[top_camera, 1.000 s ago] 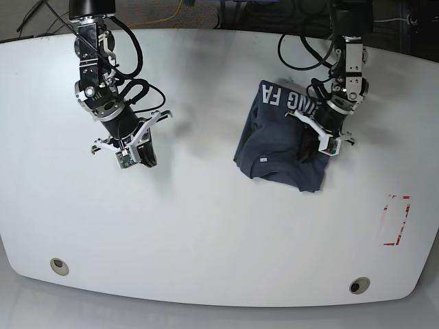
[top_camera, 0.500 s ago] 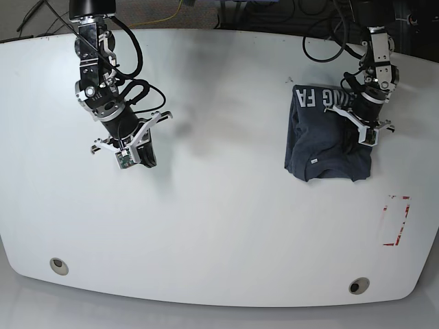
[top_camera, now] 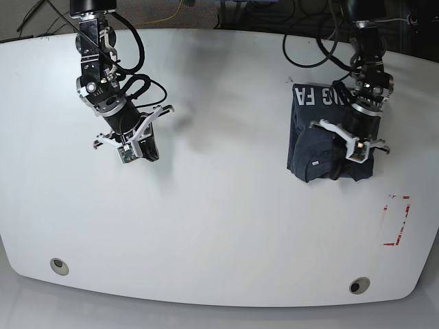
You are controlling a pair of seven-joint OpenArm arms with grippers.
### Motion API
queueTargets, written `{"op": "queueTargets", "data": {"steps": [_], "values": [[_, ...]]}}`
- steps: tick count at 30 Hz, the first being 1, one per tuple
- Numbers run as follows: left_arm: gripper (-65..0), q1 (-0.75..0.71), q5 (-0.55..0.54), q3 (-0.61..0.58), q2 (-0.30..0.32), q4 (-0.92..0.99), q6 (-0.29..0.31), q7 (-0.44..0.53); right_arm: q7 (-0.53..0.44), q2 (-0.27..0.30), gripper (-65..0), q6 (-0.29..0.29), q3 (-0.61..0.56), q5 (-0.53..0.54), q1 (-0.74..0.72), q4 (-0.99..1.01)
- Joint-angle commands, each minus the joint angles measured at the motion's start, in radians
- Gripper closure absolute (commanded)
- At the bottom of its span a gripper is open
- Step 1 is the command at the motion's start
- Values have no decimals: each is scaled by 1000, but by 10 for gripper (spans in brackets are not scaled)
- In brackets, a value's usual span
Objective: Layout the t-shirt on the table in an organized manner, then fold the t-shirt properly
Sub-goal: 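Slide the folded navy shirt with the left gripper away from the right gripper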
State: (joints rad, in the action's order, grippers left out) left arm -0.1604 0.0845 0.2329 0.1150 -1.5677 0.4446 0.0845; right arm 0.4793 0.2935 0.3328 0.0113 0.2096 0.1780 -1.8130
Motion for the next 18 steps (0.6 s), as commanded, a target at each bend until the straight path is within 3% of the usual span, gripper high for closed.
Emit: {"op": "queueTargets", "data": {"steps": [1,4,9,18], "values": [[0,6,-10,-11,-27,-64,3,-47,-24,9,-19,-4,5,6,-13,-23],[0,5,-9,-34,-73,-87,3,-105,-24,9,-19,-4,5,4,-15,-23],[0,-21,-7,-48,-128,-81,3,-116,-24,9,-19,-4,5,6,-15,-23],[0,-47,-7,-48,-136,-36,0,-114,-24,9,-19,-4,5,6,-16,-23]]}}
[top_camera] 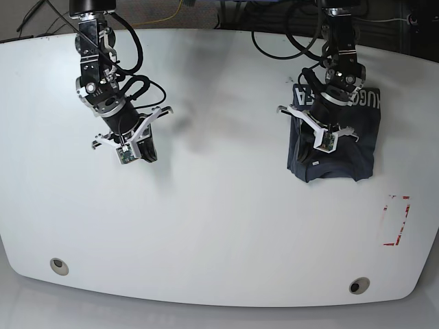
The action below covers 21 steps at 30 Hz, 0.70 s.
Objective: Layout the t-shirt on the table in an organized manner, then fold the t-shirt properly
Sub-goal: 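Slide the folded navy shirt with the left gripper away from the right gripper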
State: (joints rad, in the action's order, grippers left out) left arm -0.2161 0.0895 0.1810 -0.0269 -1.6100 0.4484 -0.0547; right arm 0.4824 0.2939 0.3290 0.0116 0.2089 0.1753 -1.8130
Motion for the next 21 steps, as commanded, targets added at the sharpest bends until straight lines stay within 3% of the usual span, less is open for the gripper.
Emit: {"op": "queueTargets", "data": {"steps": [1,8,12,21], "values": [[0,8,-12,4,8,14,-4,25,-27,9,-19,0,4,7,-12,-23],[0,17,-14,10,18,153,-4,26,-27,9,-19,0,4,7,-10,-23],[0,39,-20,18,60,221,-4,28,-27,9,-19,0,4,7,-10,-23],[0,40,-20,125,101,299,-3,135,-27,9,-19,0,4,7,-7,-23]]}}
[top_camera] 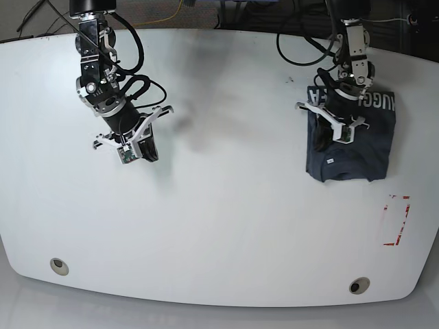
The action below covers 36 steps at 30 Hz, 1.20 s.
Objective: Layout the t-shirt on the table in an organized manner, then fold the t-shirt properly
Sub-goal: 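Slide the folded navy shirt with the left gripper away from the right gripper, then push the folded shirt further with the left gripper to the table edge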
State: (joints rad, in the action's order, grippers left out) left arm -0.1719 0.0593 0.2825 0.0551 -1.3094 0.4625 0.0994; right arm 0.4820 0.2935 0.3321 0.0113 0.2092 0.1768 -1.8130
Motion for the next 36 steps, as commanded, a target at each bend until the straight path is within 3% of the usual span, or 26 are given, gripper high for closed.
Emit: {"op": "queueTargets", "data": {"steps": [1,15,20,25,30,36], "values": [[0,-4,10,31,24,-2,-17,-17,-27,9,-19,-3,5,6,-9,-23],[0,-10,9,137,150,-3,-12,-19,-27,9,-19,-3,5,8,3,-26],[0,-8,9,206,176,-3,49,-19,-27,9,-19,-3,-26,8,5,-38],[0,-4,9,261,176,-14,111,-20,-27,9,-19,-3,-37,6,5,-38],[0,-5,9,265,173,-88,117,-23,-27,9,-19,-3,-37,6,5,-38],[0,-10,9,263,99,-195,117,-30,-27,8,-19,-3,-37,6,5,-38]]}}
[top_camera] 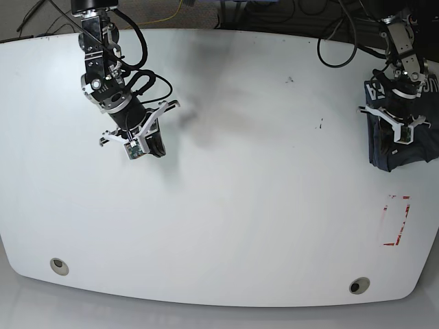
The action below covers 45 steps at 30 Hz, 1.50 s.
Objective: Layout the t-shirt on the table in an organized manner, then fold the t-shirt properly
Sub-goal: 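Push the folded shirt further with the left gripper to the table edge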
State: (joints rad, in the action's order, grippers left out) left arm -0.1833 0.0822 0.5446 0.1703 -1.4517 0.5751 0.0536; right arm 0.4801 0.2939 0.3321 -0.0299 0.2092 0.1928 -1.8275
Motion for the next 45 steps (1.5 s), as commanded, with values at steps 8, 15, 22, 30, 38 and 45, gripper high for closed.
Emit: {"op": "queueTargets", "data": {"steps": [8,15,22,30,38,45], "values": [[0,5,-14,-51,-111,-206,4,-133,-25,8,-19,-3,5,6,-11,-24],[0,3,-8,-56,-231,-243,1,-156,-25,6,-19,-4,5,6,-11,-24],[0,-17,-6,-33,-282,-220,-10,-156,-25,-23,-19,-4,5,0,-11,-24],[0,-48,-8,18,-294,-165,-114,-154,-25,-29,-19,-4,5,0,-11,-24],[0,-54,-8,105,-311,-148,-152,-154,-25,-31,-19,-4,5,3,-11,-24],[0,-54,-5,116,-308,-108,-152,-156,-25,-31,-19,-4,5,5,-11,-24]]}}
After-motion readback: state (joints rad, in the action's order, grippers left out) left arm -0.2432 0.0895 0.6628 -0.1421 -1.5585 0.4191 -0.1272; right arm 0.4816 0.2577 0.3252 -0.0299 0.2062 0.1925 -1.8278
